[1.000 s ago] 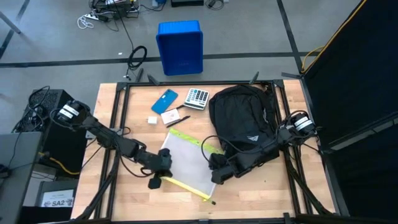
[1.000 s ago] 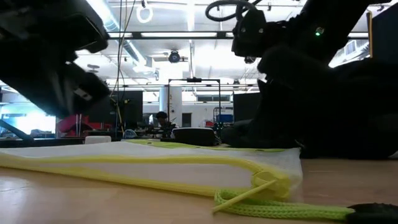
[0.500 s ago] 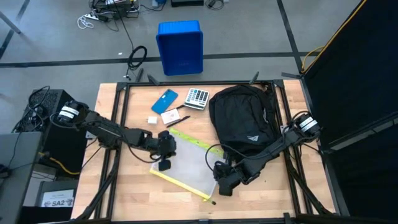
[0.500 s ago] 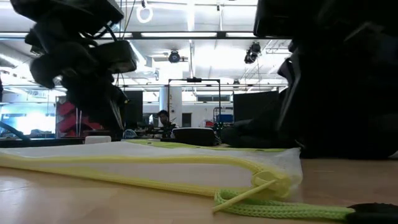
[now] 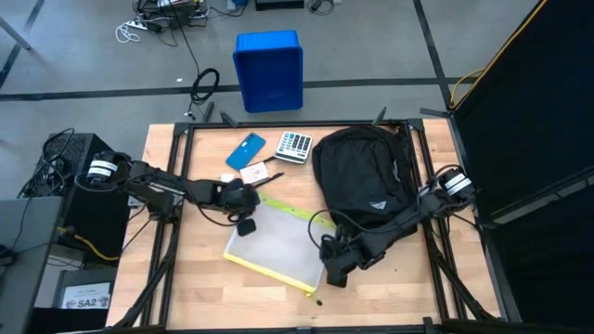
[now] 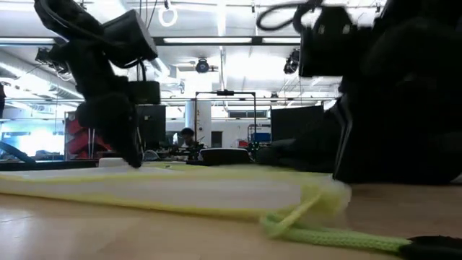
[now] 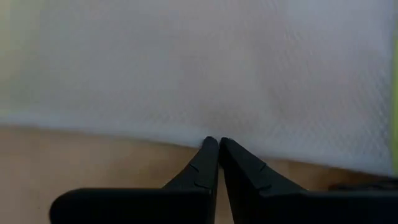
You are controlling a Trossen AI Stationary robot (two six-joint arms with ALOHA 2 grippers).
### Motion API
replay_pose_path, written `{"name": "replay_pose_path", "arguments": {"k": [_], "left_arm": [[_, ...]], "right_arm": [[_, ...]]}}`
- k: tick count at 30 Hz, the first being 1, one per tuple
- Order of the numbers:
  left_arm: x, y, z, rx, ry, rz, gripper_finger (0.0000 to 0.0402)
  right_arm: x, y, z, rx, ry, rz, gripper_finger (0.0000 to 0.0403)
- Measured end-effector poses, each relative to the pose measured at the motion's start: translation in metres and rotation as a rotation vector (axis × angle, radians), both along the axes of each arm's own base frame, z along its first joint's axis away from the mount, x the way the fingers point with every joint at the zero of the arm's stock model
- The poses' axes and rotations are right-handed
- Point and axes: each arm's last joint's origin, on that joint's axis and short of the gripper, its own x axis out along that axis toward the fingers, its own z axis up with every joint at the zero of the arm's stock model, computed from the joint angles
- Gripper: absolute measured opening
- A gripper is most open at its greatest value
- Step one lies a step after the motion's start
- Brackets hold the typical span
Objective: Unpack backpack
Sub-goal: Put the gray calculator into the white zip bag
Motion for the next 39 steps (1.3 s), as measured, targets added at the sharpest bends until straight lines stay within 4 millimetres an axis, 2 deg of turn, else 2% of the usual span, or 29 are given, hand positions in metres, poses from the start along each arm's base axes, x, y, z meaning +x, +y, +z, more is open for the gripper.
{"name": "replay_pose_path", "arguments": {"k": [7, 19, 23, 28, 39], "left_arm": [[-0.012, -0.007, -0.004, -0.125, 0.123, 0.068, 0.0], [-0.017, -0.053, -0.004, -0.38, 0.159, -0.036, 0.0], [-0.021, -0.067, -0.004, -0.392, 0.166, -0.098, 0.0], [-0.028, -0.078, -0.004, -0.399, 0.207, -0.072, 0.0], [-0.043, -0.087, -0.006, -0.333, 0.295, -0.016, 0.0]], "right_arm": [[0.003, -0.016, -0.005, -0.034, -0.021, -0.081, 0.0001], [0.014, -0.027, -0.003, -0.151, -0.134, -0.133, 0.0001], [0.015, -0.03, -0.002, -0.161, -0.135, -0.129, 0.0005], [0.015, -0.03, -0.002, -0.159, -0.131, -0.119, 0.0002], [0.013, -0.03, -0.003, -0.103, -0.068, -0.071, 0.0002]]}}
